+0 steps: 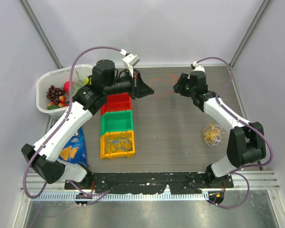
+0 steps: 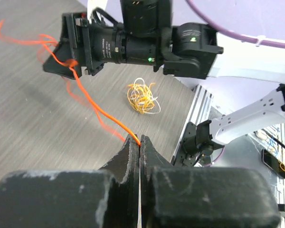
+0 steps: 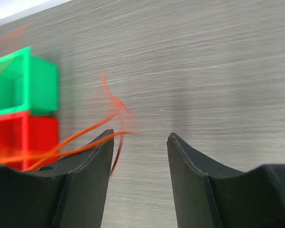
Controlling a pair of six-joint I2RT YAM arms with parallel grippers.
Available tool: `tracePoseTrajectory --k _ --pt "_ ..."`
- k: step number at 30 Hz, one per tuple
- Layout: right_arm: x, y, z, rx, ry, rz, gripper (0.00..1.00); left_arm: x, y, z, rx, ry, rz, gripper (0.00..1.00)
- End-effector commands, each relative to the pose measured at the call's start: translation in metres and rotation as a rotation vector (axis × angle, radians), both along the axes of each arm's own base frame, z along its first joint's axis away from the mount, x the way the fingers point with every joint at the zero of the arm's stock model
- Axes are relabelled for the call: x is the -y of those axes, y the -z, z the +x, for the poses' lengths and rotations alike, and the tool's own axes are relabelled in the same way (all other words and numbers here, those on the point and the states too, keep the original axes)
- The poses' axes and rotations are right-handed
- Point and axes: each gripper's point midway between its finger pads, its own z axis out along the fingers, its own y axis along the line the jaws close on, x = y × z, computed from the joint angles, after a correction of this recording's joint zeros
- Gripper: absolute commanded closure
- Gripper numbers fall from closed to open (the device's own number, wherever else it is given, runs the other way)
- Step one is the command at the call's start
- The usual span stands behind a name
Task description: Untangle the cables
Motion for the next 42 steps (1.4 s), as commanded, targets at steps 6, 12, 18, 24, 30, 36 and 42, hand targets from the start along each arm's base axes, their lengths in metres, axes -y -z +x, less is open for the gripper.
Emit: tracePoseTrajectory --k 6,12,18,24,30,36,42 --pt "0.053 0.014 0.006 -0.038 0.163 -0.053 0.46 -0.032 -0.063 0.005 0.218 -0.153 -0.032 1.0" --pt "0.031 0.022 -0.001 -0.095 0.033 -0.011 0.45 -0.052 -0.06 0.019 0.235 -0.29 0.026 1.0" --pt "0.022 0.025 -0.003 -0.115 0.008 0.025 0.45 -0.072 -0.051 0.024 0.235 -0.393 0.069 1.0" --pt "0.024 0.026 -0.002 -0.124 0.016 0.014 0.46 -0.08 -0.038 0.029 0.213 -0.45 0.104 1.0" --pt "0.026 0.03 -0.002 -0.135 0.024 0.006 0.46 -0.082 -0.036 0.032 0.208 -0.471 0.114 1.0" --pt "0.025 0.034 -0.002 -0.148 0.025 0.01 0.46 -0.086 -0.025 0.032 0.177 -0.493 0.125 1.0" --pt "0.024 0.038 -0.003 -0.161 0.023 0.011 0.46 -0.096 0.007 0.031 0.122 -0.53 0.185 1.0"
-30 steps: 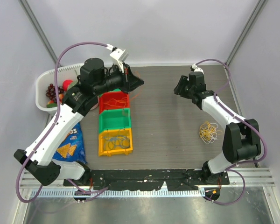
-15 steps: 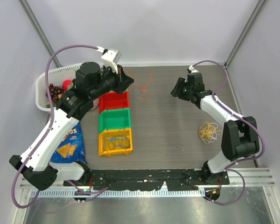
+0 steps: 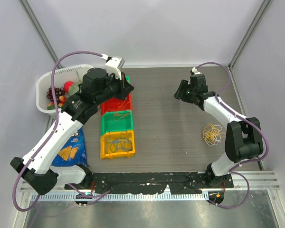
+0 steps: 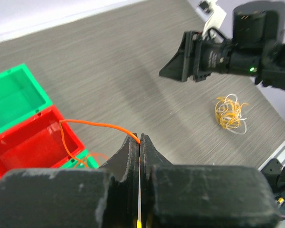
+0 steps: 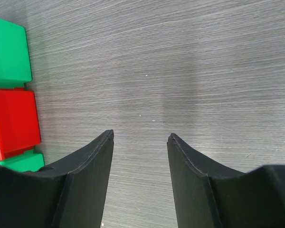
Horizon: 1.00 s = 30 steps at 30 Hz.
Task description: Untangle the cables
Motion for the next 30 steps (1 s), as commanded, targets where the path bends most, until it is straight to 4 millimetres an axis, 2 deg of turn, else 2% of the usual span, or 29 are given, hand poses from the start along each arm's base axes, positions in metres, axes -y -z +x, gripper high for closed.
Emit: tracePoseTrajectory --k 1,8,12,19,22,28,30 --pt "-0.006 -0.017 0.011 0.042 -0.005 0.017 0.46 -0.017 0.013 -0.003 -0.026 -0.068 0.018 1.0" --pt "-0.006 -0.015 0.013 0.036 -0.004 0.015 0.46 -0.037 0.048 -0.011 -0.088 -0.151 0.067 1.0" --pt "-0.006 -0.014 0.015 0.032 -0.002 0.014 0.46 -0.045 0.07 -0.014 -0.132 -0.176 0.106 1.0" --pt "-0.006 -0.013 0.014 0.028 -0.004 0.01 0.46 -0.056 0.092 -0.023 -0.179 -0.206 0.145 1.0" --pt "-0.006 -0.014 0.013 0.028 -0.003 0.011 0.46 -0.06 0.111 -0.024 -0.218 -0.226 0.175 1.0" --pt "-0.003 -0.017 0.01 0.028 -0.001 0.001 0.46 -0.046 0.151 -0.013 -0.282 -0.166 0.271 1.0" --pt "-0.002 -0.019 0.007 0.021 0.001 -0.003 0.46 -0.047 0.165 -0.009 -0.31 -0.165 0.329 1.0"
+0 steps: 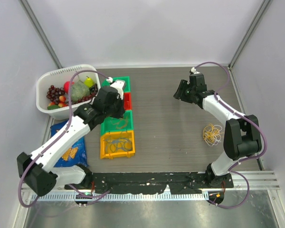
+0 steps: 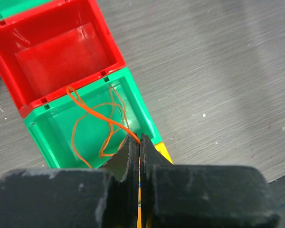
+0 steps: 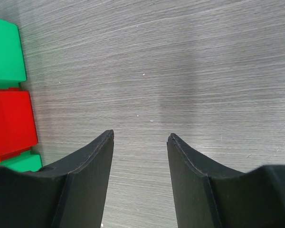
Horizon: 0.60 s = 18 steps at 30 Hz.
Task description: Untangle the cables
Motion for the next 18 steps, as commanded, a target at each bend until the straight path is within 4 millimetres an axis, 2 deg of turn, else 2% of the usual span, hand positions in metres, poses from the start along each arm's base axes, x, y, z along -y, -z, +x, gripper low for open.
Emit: tracePoseTrajectory --k 1,12,18 --pt "0.0 -0.026 0.003 0.051 -0.002 -0.001 0.46 0.001 0.026 0.013 -0.047 0.012 0.093 1.0" --pt "0.014 -0.032 -0.011 0.041 0.039 -0.051 0.46 -0.005 0.099 0.012 -0.16 0.031 0.214 1.0" --pt "0.041 -0.039 -0.016 0.032 0.133 -0.142 0.46 -0.005 0.126 0.02 -0.205 0.035 0.284 1.0"
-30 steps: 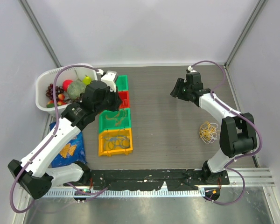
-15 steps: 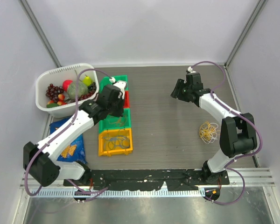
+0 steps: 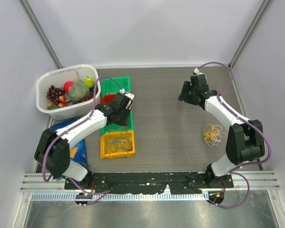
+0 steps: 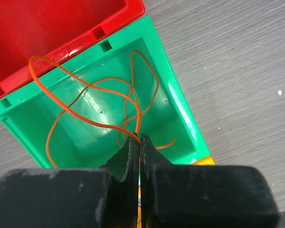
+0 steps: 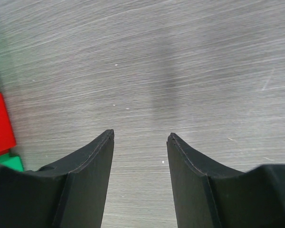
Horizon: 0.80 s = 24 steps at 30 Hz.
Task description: Untangle the cables
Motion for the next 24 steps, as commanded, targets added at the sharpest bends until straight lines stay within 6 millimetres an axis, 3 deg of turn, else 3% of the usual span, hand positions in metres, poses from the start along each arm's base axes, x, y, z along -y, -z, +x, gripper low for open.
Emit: tracePoseTrajectory --k 1,5,9,11,14,16,19,21,22,24 --pt "0.024 -0.035 -0.001 0.065 0.08 -0.077 0.47 0.0 0.006 0.016 0.033 0.004 0.035 1.0" --pt "0.046 -0.036 -0.014 0.044 0.154 -0.13 0.47 0.001 0.015 0.021 0.021 0.021 0.065 0.99" --pt "0.09 -0.033 -0.041 -0.04 0.314 -0.199 0.46 0.002 0.019 0.02 -0.012 0.025 0.079 0.94" --pt "0.122 -0.027 -0.057 -0.099 0.443 -0.178 0.46 0.003 0.014 0.017 -0.018 0.03 0.066 0.86" --pt "0.168 -0.013 -0.084 -0.166 0.608 -0.129 0.44 0.008 -0.001 0.011 -0.005 0.053 0.018 0.64" --pt "0.186 -0.003 -0.103 -0.22 0.685 -0.123 0.42 0.011 -0.015 0.008 0.018 0.063 -0.024 0.55" --pt "0.203 0.016 -0.13 -0.304 0.769 -0.113 0.38 0.015 -0.043 0.006 0.073 0.08 -0.085 0.48" --pt "0.204 0.031 -0.139 -0.365 0.763 -0.112 0.38 0.018 -0.059 0.005 0.102 0.092 -0.122 0.45" --pt "0.203 0.037 -0.14 -0.388 0.749 -0.111 0.38 0.022 -0.066 0.004 0.112 0.104 -0.145 0.39" --pt "0.187 0.057 -0.141 -0.469 0.666 -0.062 0.41 0.029 -0.082 0.002 0.132 0.133 -0.199 0.16"
